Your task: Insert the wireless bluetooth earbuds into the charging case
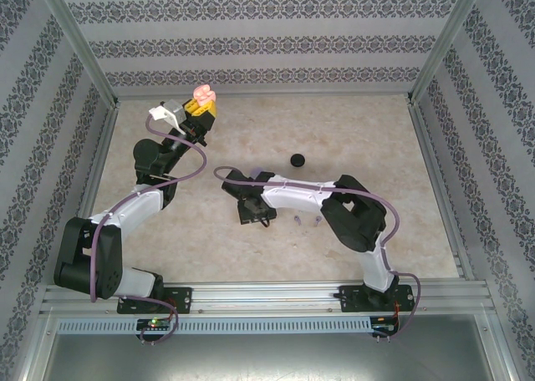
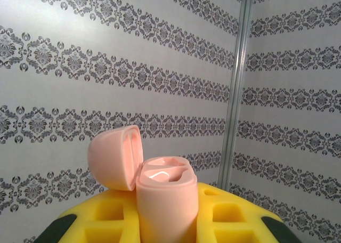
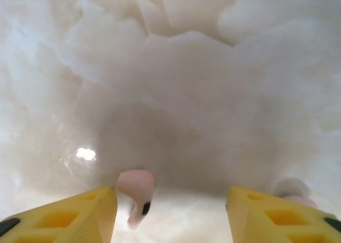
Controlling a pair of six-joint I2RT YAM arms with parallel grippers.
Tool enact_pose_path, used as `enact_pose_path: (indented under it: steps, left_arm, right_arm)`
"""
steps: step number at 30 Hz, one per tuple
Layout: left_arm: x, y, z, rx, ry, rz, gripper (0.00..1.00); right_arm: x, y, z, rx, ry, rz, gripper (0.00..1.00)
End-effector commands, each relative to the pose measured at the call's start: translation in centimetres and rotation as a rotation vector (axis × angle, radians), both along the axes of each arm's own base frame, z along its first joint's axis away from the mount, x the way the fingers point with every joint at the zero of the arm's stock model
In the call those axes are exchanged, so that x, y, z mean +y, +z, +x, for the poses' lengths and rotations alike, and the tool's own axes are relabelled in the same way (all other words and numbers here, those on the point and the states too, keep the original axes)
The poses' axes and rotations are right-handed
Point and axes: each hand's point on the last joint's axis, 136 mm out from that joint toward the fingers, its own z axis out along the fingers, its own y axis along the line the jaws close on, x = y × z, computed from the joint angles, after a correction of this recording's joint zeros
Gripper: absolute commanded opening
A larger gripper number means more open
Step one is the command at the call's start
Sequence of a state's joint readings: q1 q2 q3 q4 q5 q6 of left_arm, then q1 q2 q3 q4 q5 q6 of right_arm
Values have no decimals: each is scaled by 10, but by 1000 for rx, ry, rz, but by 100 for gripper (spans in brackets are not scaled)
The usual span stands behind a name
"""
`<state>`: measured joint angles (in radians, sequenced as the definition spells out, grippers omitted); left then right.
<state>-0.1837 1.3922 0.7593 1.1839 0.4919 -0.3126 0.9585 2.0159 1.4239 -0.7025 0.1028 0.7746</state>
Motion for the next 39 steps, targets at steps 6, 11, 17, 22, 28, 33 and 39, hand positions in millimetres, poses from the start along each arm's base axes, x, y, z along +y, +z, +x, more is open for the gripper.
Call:
enact_pose_path:
  steps: [6, 11, 17, 22, 28, 33, 39]
  left_arm:
    - [1, 20, -10, -65, -10, -40, 0]
    - [2, 20, -9, -68, -6, -41, 0]
    - [2, 20, -9, -71, 0, -38, 0]
    - [2, 20, -10, -75, 1, -40, 0]
    - [3, 18, -10, -75, 4, -44, 0]
    - [4, 15, -9, -71, 6, -56, 0]
    - [6, 16, -9, -76, 13, -61, 0]
  right_arm:
    - [15, 38, 7, -51, -49, 80, 58]
    - [16, 25, 14, -20, -122, 88, 56]
    - [18, 11, 13, 11, -129, 63, 51]
    - [16, 0, 12, 26, -142, 35, 45]
    - [17, -8, 12, 36, -154, 20, 42]
    - [22, -11, 12, 44, -157, 18, 40]
    - [23, -13, 8, 50, -160, 3, 38]
